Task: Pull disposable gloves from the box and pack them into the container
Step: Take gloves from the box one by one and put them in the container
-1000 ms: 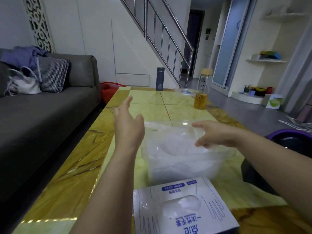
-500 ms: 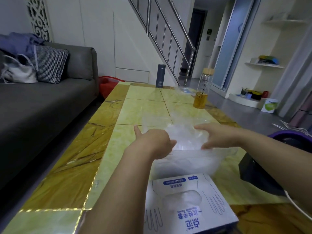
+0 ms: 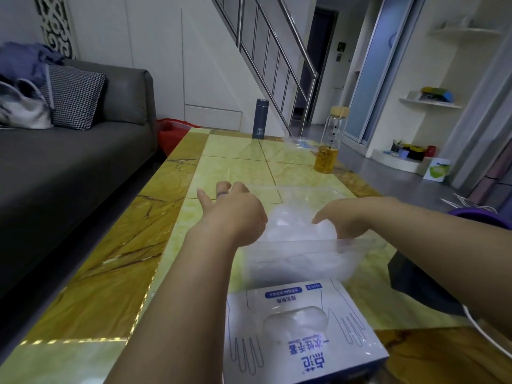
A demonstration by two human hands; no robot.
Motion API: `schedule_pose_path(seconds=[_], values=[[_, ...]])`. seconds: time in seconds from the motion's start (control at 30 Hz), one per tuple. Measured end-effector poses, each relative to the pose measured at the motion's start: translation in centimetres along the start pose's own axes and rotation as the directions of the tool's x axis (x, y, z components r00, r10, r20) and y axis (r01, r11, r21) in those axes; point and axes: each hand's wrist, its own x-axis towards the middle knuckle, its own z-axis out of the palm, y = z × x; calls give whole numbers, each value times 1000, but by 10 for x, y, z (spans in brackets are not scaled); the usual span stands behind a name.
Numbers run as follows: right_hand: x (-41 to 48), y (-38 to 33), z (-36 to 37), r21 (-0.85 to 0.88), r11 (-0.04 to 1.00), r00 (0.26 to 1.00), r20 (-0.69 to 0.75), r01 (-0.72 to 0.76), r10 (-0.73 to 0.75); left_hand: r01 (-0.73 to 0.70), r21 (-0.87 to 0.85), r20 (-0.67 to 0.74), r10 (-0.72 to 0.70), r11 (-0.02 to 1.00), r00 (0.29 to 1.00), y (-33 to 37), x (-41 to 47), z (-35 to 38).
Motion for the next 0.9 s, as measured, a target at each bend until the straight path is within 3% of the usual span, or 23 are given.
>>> schedule_pose_path(seconds=[0.07, 0.13, 0.2, 0.27, 0.37, 0.47, 0.53, 0.6, 0.67, 0.77, 0.83, 0.9], values=[[-6, -2, -9, -50, 998, 997, -73, -43, 39, 16, 6, 69, -17, 1000, 997, 1, 1, 3], [-14, -7, -20, -70, 996, 961, -272, -60, 39, 26, 1, 109, -26, 1000, 994, 1, 1, 3], [-12, -17, -25, 44, 997, 916, -400, 61, -39, 35, 0, 132, -34, 999, 991, 2, 1, 3], [-6, -29, -24, 191, 962, 960, -236, 197, -149, 51, -10, 138, -49, 999, 989, 3, 2, 2], [11, -42, -11, 350, 927, 967, 158, 135, -201, 48, -54, 138, -40, 997, 990, -1, 0, 1], [25, -50, 5, 402, 912, 946, 256, 82, -197, 29, -81, 149, -17, 996, 989, -7, -1, -1], [28, -53, 8, 438, 895, 945, 246, 90, -216, 19, -72, 136, -9, 997, 991, -11, -2, -2], [24, -51, 3, 399, 903, 967, 124, 156, -222, -1, -74, 121, 10, 997, 993, -15, -3, -2], [11, -46, -6, 305, 921, 969, -135, 240, -208, -12, -99, 98, 22, 995, 995, -17, -7, -2], [-27, -40, -12, 345, 864, 844, -514, 367, -154, -16, -128, -20, 13, 992, 1000, -16, -19, -11], [-59, -41, -7, 437, 760, 761, -639, 482, -116, -69, -137, -128, 51, 988, 990, -14, -28, -20], [-87, -46, 8, 478, 683, 748, -646, 552, -152, -145, -141, -200, 115, 979, 973, -9, -39, -29]])
